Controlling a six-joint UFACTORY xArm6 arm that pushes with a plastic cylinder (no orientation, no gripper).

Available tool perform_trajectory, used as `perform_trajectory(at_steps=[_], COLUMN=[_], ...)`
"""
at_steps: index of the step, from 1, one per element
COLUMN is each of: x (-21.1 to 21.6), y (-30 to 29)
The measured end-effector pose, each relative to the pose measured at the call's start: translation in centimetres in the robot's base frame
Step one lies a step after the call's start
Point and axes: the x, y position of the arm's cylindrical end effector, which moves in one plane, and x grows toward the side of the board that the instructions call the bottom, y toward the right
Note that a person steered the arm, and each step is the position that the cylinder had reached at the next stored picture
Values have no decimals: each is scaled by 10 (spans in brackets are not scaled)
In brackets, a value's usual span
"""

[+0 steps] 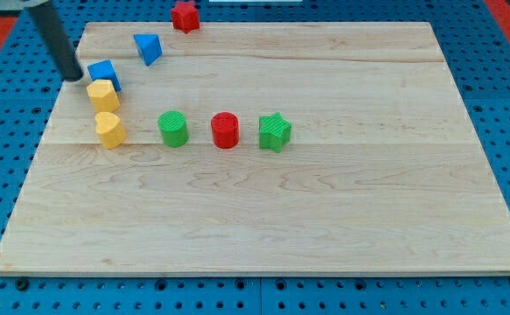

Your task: Push the blue triangle towards the center of the board

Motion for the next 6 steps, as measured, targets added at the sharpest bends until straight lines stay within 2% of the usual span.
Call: perform_trajectory(at_steps=[1, 2, 3, 4, 5, 6], x=[-32, -32, -41, -75, -77, -46], y=[24, 88, 100, 28, 91, 172])
